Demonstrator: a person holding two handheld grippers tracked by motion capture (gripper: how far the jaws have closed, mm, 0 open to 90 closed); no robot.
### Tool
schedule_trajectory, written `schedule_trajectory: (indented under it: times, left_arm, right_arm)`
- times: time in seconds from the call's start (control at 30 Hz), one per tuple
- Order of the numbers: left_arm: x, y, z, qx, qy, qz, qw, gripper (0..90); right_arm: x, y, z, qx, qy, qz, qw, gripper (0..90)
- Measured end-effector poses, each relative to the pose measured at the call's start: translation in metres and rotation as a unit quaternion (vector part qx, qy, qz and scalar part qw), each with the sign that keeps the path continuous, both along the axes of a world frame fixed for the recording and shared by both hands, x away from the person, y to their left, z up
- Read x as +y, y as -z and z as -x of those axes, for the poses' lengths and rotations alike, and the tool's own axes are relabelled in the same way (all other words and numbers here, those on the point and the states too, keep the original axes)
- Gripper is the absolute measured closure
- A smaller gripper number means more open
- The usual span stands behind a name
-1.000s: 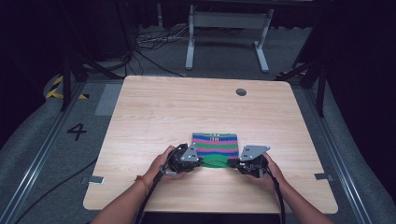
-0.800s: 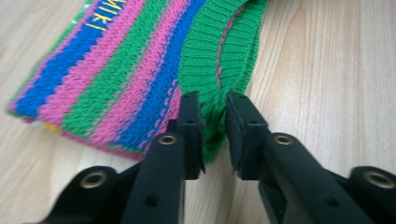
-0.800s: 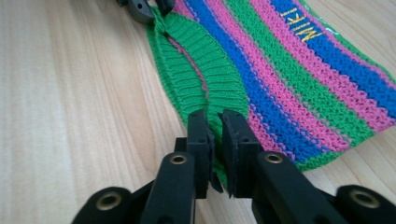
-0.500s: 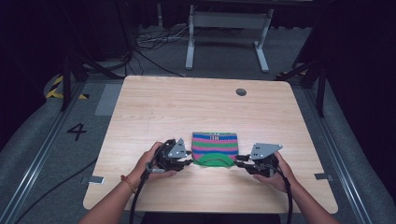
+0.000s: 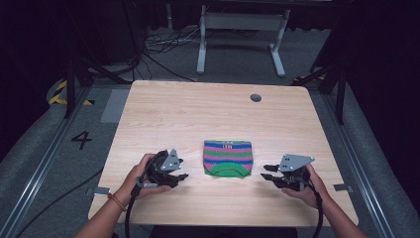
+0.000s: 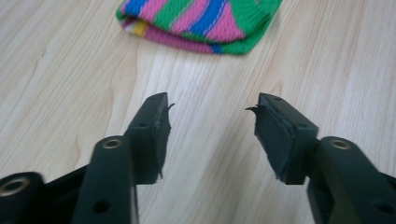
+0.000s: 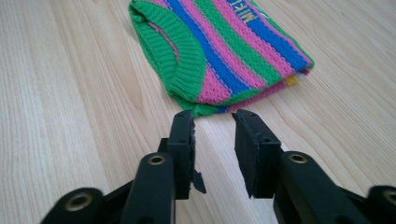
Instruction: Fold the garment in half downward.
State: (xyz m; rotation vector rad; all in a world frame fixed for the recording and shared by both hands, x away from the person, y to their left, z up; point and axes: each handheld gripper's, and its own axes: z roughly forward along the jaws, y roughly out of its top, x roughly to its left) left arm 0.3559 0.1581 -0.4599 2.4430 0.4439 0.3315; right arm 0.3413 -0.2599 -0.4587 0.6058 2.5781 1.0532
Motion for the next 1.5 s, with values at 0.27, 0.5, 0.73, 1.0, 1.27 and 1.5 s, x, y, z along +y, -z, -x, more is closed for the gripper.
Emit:
schedule_trajectory:
  times: [0.27,0.5,0.73,1.0,1.27,1.5]
  left_arm:
    - [0.022,0.006,0.002,0.011,-0.033,0.004,0.9994,32.6]
    - [0.044,0.014,0.006,0.018,-0.056,0.005,0.9983,27.7]
    - [0.058,0.022,0.011,0.019,-0.082,-0.016,0.9963,21.7]
    - [0.08,0.026,0.017,0.021,-0.115,-0.007,0.9931,20.2]
    - [0.095,0.031,0.019,0.032,-0.134,0.01,0.9904,19.1]
    - [0.108,0.036,0.021,0.053,-0.148,0.042,0.9866,18.3]
  right_arm:
    - [-0.02,0.003,0.006,-0.001,0.028,0.009,0.9996,56.8]
    - [-0.044,0.005,0.009,-0.011,0.066,0.016,0.9976,41.1]
    - [-0.065,0.012,0.013,-0.012,0.109,0.017,0.9938,32.1]
    - [-0.089,0.021,0.018,-0.001,0.15,0.012,0.9886,26.7]
    - [-0.108,0.033,0.024,0.018,0.178,-0.004,0.9838,24.1]
    - [-0.117,0.04,0.029,0.029,0.194,-0.019,0.9804,22.2]
